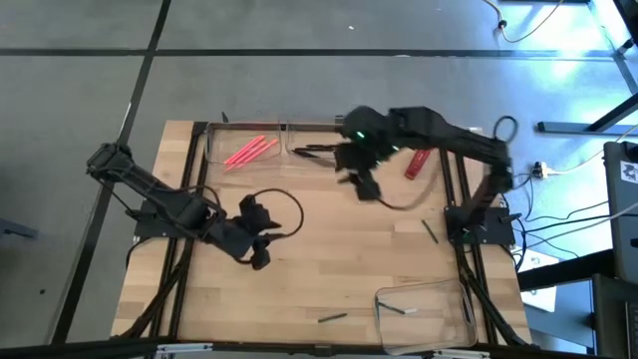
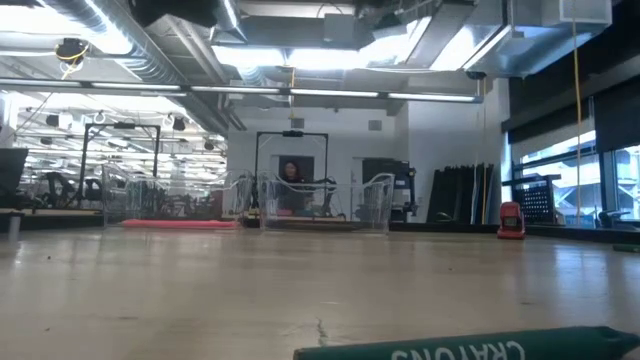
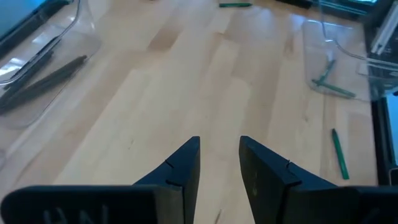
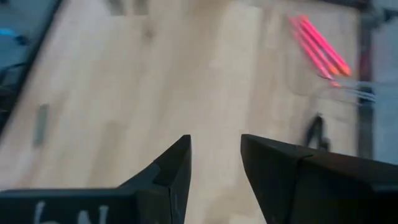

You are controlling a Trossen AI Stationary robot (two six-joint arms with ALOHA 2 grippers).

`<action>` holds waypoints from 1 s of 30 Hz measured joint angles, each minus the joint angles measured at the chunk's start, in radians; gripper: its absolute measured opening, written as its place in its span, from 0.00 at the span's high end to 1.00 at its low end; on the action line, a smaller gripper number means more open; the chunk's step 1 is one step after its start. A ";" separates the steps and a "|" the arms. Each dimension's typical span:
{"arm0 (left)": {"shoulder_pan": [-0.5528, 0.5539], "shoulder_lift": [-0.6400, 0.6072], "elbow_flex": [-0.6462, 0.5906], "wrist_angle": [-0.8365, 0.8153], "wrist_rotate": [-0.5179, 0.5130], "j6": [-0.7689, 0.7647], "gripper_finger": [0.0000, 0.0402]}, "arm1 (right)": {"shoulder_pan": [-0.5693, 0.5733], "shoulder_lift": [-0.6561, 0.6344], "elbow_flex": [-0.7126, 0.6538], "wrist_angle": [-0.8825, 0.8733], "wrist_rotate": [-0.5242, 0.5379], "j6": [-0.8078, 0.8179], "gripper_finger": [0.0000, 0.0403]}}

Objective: Sort crayons/erasers/pens/pencils in bins
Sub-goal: Put the green crayon into the bottom transparent bin

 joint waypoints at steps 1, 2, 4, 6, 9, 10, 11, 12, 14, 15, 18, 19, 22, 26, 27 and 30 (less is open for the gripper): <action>-0.015 0.004 0.000 0.003 -0.012 -0.008 0.74 | 0.030 -0.031 -0.021 -0.004 -0.005 0.015 0.65; -0.029 0.010 0.000 0.008 -0.023 -0.011 0.74 | 0.059 -0.062 -0.044 -0.003 -0.007 0.037 0.65; -0.052 0.026 0.000 0.029 -0.036 -0.011 0.74 | 0.118 -0.130 -0.101 -0.004 -0.011 0.103 0.65; -0.069 0.049 0.000 0.057 -0.036 -0.010 0.74 | 0.171 -0.196 -0.172 -0.001 -0.012 0.174 0.65; -0.085 0.094 0.000 0.085 -0.028 -0.010 0.74 | 0.244 -0.286 -0.296 0.033 0.057 0.322 0.65; -0.089 0.107 0.000 0.099 -0.024 -0.009 0.74 | 0.264 -0.317 -0.337 0.036 0.098 0.383 0.65; -0.089 0.120 0.000 0.114 -0.019 -0.009 0.74 | 0.286 -0.343 -0.376 0.032 0.145 0.452 0.65; -0.090 0.132 0.000 0.129 -0.015 -0.008 0.74 | 0.304 -0.373 -0.415 0.027 0.181 0.522 0.65; -0.091 0.152 0.000 0.164 -0.003 -0.003 0.74 | 0.336 -0.427 -0.494 0.003 0.240 0.678 0.65; -0.091 0.160 0.000 0.186 -0.001 0.008 0.74 | 0.348 -0.454 -0.533 -0.007 0.263 0.760 0.65; -0.090 0.177 0.000 0.259 -0.001 0.053 0.74 | 0.372 -0.529 -0.658 -0.021 0.322 1.001 0.65; -0.090 0.180 0.000 0.282 0.000 0.069 0.74 | 0.376 -0.553 -0.701 -0.022 0.338 1.069 0.65; -0.089 0.180 0.000 0.340 0.000 0.111 0.74 | 0.376 -0.612 -0.818 -0.039 0.359 1.253 0.65; -0.085 0.179 0.000 0.386 0.000 0.148 0.74 | 0.359 -0.652 -0.961 -0.104 0.356 1.443 0.65; -0.085 0.179 0.000 0.394 0.000 0.151 0.74 | 0.354 -0.655 -0.994 -0.117 0.348 1.477 0.65; -0.084 0.179 0.000 0.397 0.000 0.164 0.74 | 0.330 -0.655 -1.082 -0.119 0.293 1.521 0.65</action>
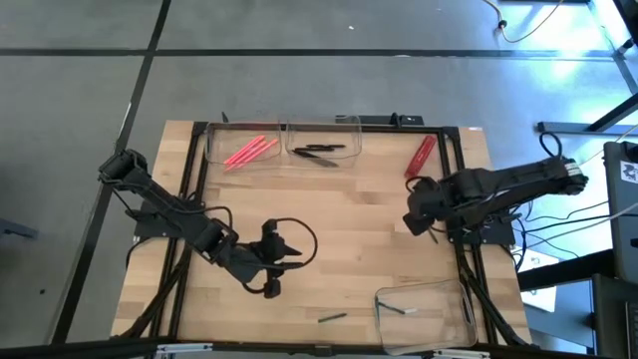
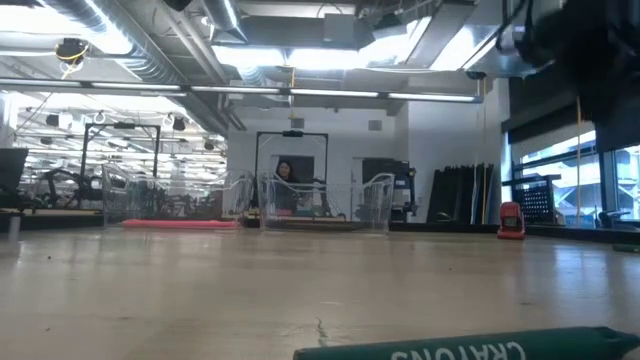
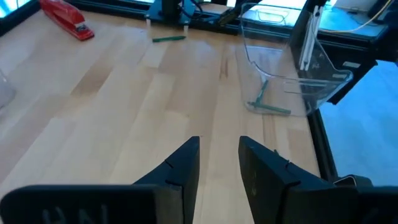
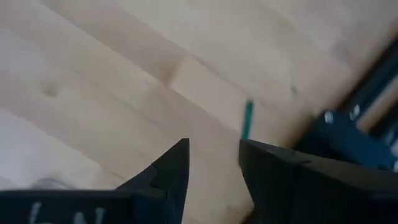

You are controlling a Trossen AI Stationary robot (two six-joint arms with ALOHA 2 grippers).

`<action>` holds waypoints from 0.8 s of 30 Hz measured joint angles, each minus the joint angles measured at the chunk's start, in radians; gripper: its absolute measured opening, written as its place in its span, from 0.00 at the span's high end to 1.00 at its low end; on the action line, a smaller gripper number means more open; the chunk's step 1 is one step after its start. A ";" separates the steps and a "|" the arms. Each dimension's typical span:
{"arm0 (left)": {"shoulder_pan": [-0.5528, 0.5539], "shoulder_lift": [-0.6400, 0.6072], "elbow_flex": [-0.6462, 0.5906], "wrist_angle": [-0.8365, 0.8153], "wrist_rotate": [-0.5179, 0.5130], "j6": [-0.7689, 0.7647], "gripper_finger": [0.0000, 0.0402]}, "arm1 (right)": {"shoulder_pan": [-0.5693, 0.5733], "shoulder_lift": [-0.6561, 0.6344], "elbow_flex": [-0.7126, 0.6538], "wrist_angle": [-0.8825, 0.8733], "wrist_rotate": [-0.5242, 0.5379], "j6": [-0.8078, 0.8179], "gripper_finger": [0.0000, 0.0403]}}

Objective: Sort crayons/erasers/pens/pencils in bins
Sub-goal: Put the green crayon into the bottom transparent bin

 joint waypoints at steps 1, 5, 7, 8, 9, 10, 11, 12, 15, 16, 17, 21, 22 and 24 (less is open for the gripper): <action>0.002 0.000 0.000 0.001 0.000 0.007 0.74 | -0.009 0.000 -0.028 0.003 -0.018 0.007 0.65; 0.009 0.000 0.000 0.004 0.000 0.013 0.74 | -0.052 0.002 -0.131 0.012 -0.048 0.024 0.65; 0.015 0.000 0.000 0.004 0.001 0.014 0.74 | -0.077 0.002 -0.174 0.028 -0.054 0.023 0.65; 0.020 0.000 0.000 0.004 0.005 0.014 0.74 | -0.089 0.002 -0.194 0.042 -0.057 0.021 0.65; 0.025 0.000 0.000 0.004 0.012 0.015 0.74 | -0.100 0.002 -0.212 0.058 -0.056 0.017 0.65; 0.030 0.000 0.000 0.004 0.019 0.016 0.74 | -0.109 0.002 -0.231 0.079 -0.056 0.010 0.65; 0.035 0.000 0.000 0.004 0.024 0.021 0.74 | -0.116 0.002 -0.251 0.103 -0.056 -0.006 0.65; 0.038 0.000 0.000 0.004 0.024 0.026 0.74 | -0.122 0.002 -0.268 0.129 -0.062 -0.023 0.65; 0.046 0.000 0.000 0.004 0.025 0.039 0.74 | -0.140 0.002 -0.315 0.216 -0.102 -0.034 0.65; 0.050 0.000 0.000 0.004 0.025 0.039 0.74 | -0.146 0.002 -0.330 0.235 -0.103 -0.034 0.65; 0.054 0.000 0.000 0.004 0.025 0.040 0.74 | -0.152 0.002 -0.344 0.254 -0.103 -0.034 0.65; 0.064 0.000 0.000 0.004 0.027 0.040 0.74 | -0.179 0.002 -0.398 0.292 -0.103 -0.036 0.65; 0.066 0.000 0.000 0.004 0.027 0.041 0.74 | -0.185 0.002 -0.409 0.314 -0.102 -0.035 0.65; 0.067 0.000 0.000 0.004 0.026 0.041 0.74 | -0.198 0.003 -0.433 0.343 -0.103 -0.032 0.65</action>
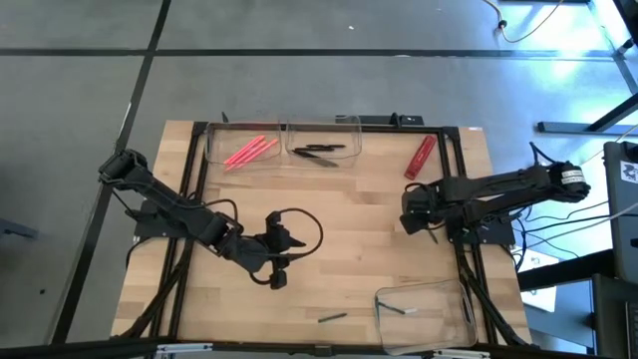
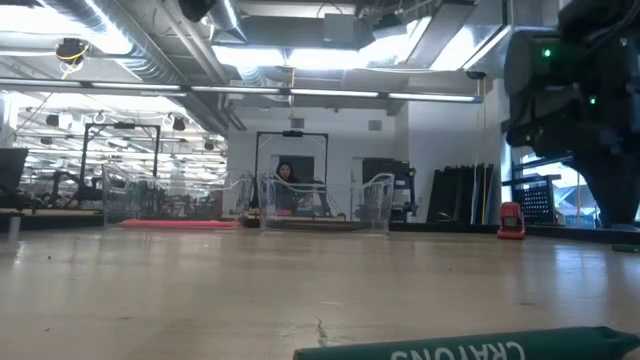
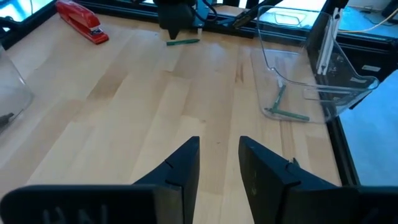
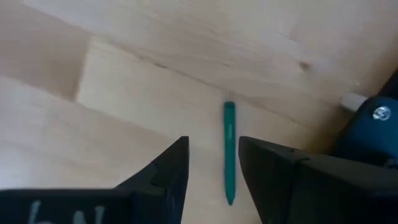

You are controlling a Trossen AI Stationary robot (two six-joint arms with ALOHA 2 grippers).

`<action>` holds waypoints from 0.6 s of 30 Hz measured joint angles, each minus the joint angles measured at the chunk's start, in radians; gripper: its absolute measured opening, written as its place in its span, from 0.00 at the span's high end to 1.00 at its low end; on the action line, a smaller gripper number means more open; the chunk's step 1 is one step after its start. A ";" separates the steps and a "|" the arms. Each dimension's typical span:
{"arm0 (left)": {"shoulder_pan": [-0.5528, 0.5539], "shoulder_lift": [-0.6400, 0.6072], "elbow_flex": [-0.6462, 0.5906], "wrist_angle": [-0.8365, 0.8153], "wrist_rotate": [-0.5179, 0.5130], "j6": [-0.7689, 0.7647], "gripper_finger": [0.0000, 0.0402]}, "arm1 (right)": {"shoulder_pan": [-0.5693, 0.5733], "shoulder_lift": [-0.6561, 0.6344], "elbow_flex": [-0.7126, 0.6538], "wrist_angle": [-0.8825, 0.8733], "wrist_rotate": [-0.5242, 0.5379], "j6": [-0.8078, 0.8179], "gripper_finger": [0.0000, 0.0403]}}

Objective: Sort crayons/erasers/pens/pencils in bins
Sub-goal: Put the green crayon into the bottom transparent bin

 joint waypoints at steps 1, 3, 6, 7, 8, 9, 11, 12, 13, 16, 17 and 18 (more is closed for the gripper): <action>0.002 0.000 0.000 0.000 0.000 0.001 0.74 | -0.007 0.000 -0.013 0.017 0.000 0.000 0.65; 0.002 0.000 0.000 0.000 0.000 0.012 0.74 | -0.023 0.000 -0.039 0.048 0.000 0.000 0.65; 0.002 0.000 0.000 0.000 0.000 0.024 0.74 | -0.042 0.000 -0.072 0.080 0.002 -0.001 0.65; 0.002 0.000 0.000 0.000 0.000 0.025 0.74 | -0.048 0.000 -0.083 0.091 0.001 -0.001 0.65; 0.002 0.000 0.000 0.000 0.000 0.025 0.74 | -0.052 0.000 -0.094 0.097 0.001 -0.002 0.65; 0.002 0.000 0.000 0.000 0.000 0.025 0.74 | -0.054 0.000 -0.106 0.103 0.001 -0.002 0.65; 0.002 0.000 0.000 0.000 0.000 0.025 0.74 | -0.055 0.000 -0.126 0.115 0.001 -0.002 0.65; 0.002 0.000 0.000 0.000 0.000 0.026 0.74 | -0.055 0.000 -0.135 0.122 -0.003 -0.002 0.65; 0.002 0.000 0.000 0.000 0.000 0.026 0.74 | -0.055 0.000 -0.143 0.126 -0.016 -0.002 0.65; 0.002 0.000 0.000 -0.001 0.000 0.026 0.74 | -0.055 -0.001 -0.155 0.154 -0.043 -0.023 0.65; 0.002 0.000 0.000 -0.001 0.000 0.026 0.74 | -0.055 -0.002 -0.156 0.158 -0.049 -0.032 0.65; 0.002 0.000 0.000 0.000 0.000 0.026 0.74 | -0.055 -0.002 -0.156 0.161 -0.055 -0.044 0.65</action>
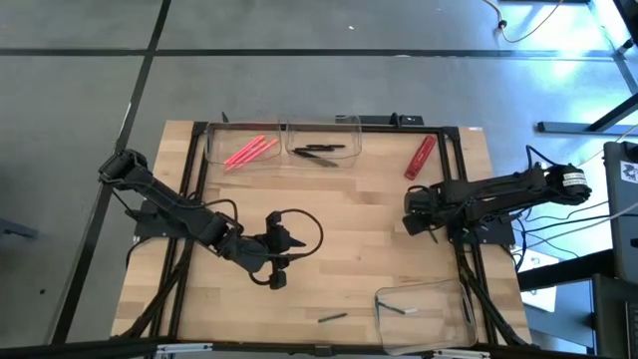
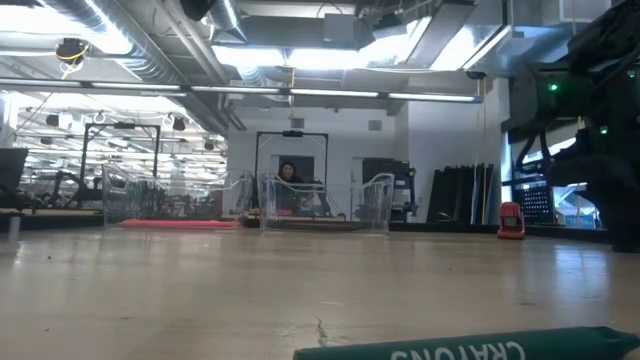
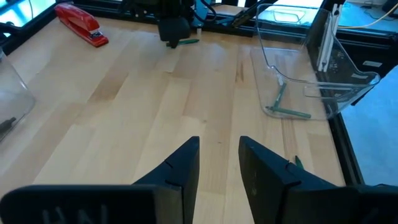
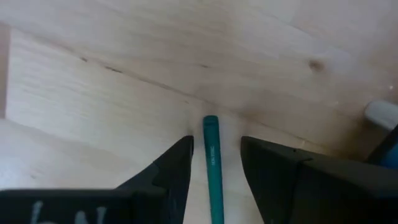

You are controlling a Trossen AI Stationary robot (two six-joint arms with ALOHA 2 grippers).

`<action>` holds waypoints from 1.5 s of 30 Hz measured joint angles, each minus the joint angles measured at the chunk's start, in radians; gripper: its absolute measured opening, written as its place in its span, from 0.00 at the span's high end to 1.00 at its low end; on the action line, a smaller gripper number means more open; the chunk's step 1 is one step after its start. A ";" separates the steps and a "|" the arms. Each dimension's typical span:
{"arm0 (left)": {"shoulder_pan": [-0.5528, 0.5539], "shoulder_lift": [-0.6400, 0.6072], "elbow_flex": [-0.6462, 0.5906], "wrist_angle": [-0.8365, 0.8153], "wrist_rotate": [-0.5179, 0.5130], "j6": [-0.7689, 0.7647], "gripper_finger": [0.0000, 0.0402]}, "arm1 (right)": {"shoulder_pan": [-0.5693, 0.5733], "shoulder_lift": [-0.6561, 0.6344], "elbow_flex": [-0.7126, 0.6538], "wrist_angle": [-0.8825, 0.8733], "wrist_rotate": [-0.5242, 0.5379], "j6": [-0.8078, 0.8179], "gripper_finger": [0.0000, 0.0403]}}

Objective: Sort crayons/erasers/pens/pencils in bins
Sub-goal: Put the green crayon into the bottom transparent bin

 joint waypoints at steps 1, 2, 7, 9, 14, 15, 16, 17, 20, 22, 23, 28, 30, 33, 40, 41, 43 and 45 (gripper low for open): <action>0.000 0.000 0.000 0.000 0.000 0.000 0.74 | 0.000 0.000 0.000 0.002 -0.005 -0.009 0.65; 0.000 0.000 0.000 0.000 0.000 0.000 0.74 | 0.000 0.000 0.000 0.003 -0.008 -0.012 0.65; 0.000 0.000 0.000 0.000 0.000 0.000 0.74 | 0.000 0.000 0.000 0.004 -0.023 -0.012 0.67; 0.000 0.000 0.000 0.000 0.000 0.000 0.74 | 0.000 0.000 0.000 0.005 -0.030 -0.012 0.71; 0.000 0.000 0.000 -0.001 0.000 0.000 0.74 | 0.001 0.001 0.000 0.011 -0.046 -0.012 0.84; 0.000 0.000 0.000 -0.001 0.000 0.000 0.74 | 0.001 0.001 0.000 0.012 -0.049 -0.012 0.86; 0.000 0.000 0.000 0.000 0.000 0.000 0.74 | 0.001 0.001 0.000 0.014 -0.050 -0.012 0.88; 0.000 0.000 0.000 0.000 0.000 0.000 0.74 | 0.001 0.001 0.000 0.015 -0.050 -0.012 0.90; 0.000 0.000 0.000 -0.001 0.000 -0.001 0.74 | 0.001 0.001 0.000 0.023 -0.049 -0.012 0.94; 0.000 0.000 0.000 -0.001 0.000 -0.001 0.74 | 0.002 0.001 -0.001 0.039 -0.052 -0.008 0.95; 0.000 0.000 0.000 -0.001 0.000 -0.001 0.74 | 0.002 0.001 -0.001 0.045 -0.052 -0.006 0.94; 0.000 0.000 0.000 0.000 0.000 -0.001 0.74 | 0.002 0.001 -0.001 0.053 -0.041 0.018 0.92; 0.000 0.000 0.000 -0.001 0.000 -0.001 0.74 | 0.002 0.001 -0.001 0.055 -0.039 0.017 0.92; 0.000 0.000 0.000 -0.001 0.000 -0.001 0.74 | 0.002 0.003 0.013 0.050 -0.029 0.011 0.93; 0.000 0.000 0.000 -0.004 0.000 -0.001 0.74 | 0.003 0.002 0.094 0.042 -0.010 -0.022 0.92; 0.000 0.000 0.000 -0.004 0.000 -0.001 0.74 | 0.003 0.002 0.109 0.042 -0.010 -0.033 0.91; 0.000 0.000 0.000 -0.004 0.000 -0.001 0.74 | 0.003 0.002 0.141 0.033 -0.011 -0.056 0.92; 0.000 0.000 0.000 -0.004 0.000 -0.001 0.75 | 0.008 0.002 0.182 0.029 -0.011 -0.089 0.92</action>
